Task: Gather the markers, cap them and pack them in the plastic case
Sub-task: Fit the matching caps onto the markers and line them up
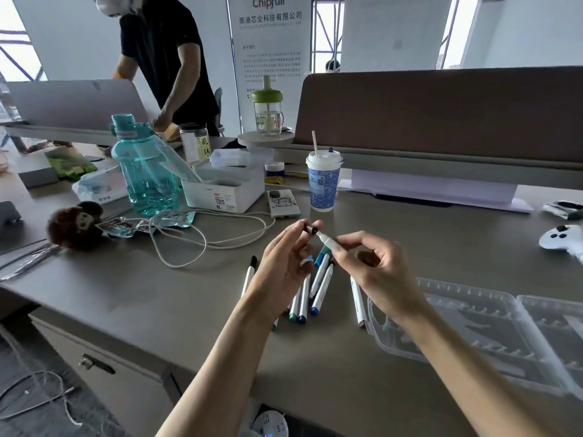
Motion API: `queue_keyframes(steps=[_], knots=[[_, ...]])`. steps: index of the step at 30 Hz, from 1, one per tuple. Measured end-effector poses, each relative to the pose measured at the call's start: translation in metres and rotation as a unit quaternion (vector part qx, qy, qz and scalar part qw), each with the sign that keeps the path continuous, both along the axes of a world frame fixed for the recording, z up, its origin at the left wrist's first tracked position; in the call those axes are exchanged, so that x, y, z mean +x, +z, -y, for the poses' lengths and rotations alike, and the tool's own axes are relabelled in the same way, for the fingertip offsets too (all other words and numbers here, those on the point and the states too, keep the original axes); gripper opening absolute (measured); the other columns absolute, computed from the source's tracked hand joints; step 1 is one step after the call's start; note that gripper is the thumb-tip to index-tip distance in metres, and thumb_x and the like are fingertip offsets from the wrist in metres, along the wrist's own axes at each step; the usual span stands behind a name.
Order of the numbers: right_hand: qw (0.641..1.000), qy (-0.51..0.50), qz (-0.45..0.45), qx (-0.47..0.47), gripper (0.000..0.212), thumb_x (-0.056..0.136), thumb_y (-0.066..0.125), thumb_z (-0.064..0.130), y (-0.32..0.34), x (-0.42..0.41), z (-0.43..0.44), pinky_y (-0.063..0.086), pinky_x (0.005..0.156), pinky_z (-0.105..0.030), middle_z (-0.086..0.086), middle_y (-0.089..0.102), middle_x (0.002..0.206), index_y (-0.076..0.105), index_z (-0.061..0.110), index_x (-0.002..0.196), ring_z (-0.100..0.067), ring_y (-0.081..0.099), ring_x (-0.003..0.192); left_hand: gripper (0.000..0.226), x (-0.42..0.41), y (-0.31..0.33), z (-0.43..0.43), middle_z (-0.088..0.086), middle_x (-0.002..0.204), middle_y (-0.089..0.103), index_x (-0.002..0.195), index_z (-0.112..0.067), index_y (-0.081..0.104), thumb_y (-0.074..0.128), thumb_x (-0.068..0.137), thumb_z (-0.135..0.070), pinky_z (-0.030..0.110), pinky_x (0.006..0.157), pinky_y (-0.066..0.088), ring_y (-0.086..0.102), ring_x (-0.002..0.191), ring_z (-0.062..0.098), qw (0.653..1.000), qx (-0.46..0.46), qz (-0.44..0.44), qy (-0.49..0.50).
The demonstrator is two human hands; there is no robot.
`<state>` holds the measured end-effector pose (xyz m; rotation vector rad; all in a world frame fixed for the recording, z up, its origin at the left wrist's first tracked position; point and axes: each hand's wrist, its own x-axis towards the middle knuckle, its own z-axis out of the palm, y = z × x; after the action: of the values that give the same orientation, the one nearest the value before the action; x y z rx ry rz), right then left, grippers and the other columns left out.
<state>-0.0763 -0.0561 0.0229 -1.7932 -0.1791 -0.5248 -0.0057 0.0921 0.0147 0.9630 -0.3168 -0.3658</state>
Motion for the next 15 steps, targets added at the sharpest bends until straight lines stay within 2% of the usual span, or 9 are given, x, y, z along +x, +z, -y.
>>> queue_keyframes(steps=[4,9,12,15], knots=[[1.0,-0.014,0.001,-0.009,0.009,0.088,0.07,0.015,-0.0003,0.0004,0.0014,0.025,0.043,-0.023,0.008,0.046,0.047,0.076,0.022,0.09,-0.008,0.034,0.045,0.057,0.0011,-0.0015,0.0004,-0.008,0.087,0.069,0.131,-0.003,0.05,0.06,0.086,-0.035,0.02,0.058,0.033,0.041,0.067,0.005,1.0,-0.007,0.01,0.01],[1.0,-0.014,-0.014,-0.011,0.005,0.085,0.075,0.023,0.002,0.0004,0.0031,0.031,0.046,-0.027,-0.001,0.064,0.06,0.078,0.022,0.09,-0.013,0.045,0.05,0.028,-0.0041,-0.0016,0.0022,-0.006,0.088,0.068,0.105,-0.015,0.057,0.063,0.083,-0.031,0.019,0.054,0.036,0.043,0.064,0.005,0.997,0.018,0.065,0.044],[0.999,-0.011,-0.045,0.019,0.006,0.083,0.077,0.022,0.0048,0.0027,0.0023,0.04,0.052,-0.026,-0.003,0.069,0.067,0.078,0.017,0.086,-0.013,0.054,0.057,0.022,-0.0063,-0.0032,0.0042,-0.008,0.08,0.067,0.109,-0.018,0.059,0.061,0.088,-0.025,0.018,0.054,0.038,0.045,0.062,0.005,0.988,0.069,0.108,0.09],[0.989,0.01,-0.133,0.066,0.009,0.082,0.077,0.02,0.0089,0.0028,0.0043,0.047,0.056,-0.019,-0.004,0.072,0.071,0.076,0.011,0.083,-0.009,0.062,0.061,0.015,-0.0075,-0.0058,0.0048,-0.003,0.088,0.07,0.108,-0.018,0.063,0.058,0.094,-0.022,0.017,0.056,0.038,0.052,0.067,0.005,0.978,0.118,0.144,0.099]])
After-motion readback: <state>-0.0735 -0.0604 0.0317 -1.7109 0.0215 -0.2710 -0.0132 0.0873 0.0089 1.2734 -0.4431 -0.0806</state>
